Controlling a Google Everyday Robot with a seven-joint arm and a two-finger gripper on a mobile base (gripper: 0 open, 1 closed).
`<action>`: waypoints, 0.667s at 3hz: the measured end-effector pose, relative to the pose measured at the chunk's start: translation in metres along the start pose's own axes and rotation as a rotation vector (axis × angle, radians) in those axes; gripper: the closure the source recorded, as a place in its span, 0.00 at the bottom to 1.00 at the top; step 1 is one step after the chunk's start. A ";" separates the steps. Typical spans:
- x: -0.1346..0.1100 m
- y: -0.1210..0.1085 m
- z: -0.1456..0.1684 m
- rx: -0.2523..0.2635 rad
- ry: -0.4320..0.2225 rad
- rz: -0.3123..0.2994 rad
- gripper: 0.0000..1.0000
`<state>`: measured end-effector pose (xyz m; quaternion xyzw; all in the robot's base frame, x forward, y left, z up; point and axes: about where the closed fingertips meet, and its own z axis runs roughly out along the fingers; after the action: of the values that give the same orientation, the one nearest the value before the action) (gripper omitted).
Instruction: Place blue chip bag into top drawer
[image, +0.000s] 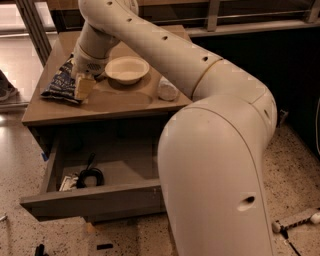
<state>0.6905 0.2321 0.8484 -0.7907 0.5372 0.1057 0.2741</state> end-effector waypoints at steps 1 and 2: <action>-0.007 0.000 0.014 -0.034 -0.014 -0.014 0.52; -0.009 0.001 0.020 -0.052 -0.019 -0.017 0.53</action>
Offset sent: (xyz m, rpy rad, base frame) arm -0.0009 0.0194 -0.0110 -0.0061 0.0443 0.0542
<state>0.6886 0.2498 0.8357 -0.8011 0.5247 0.1249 0.2594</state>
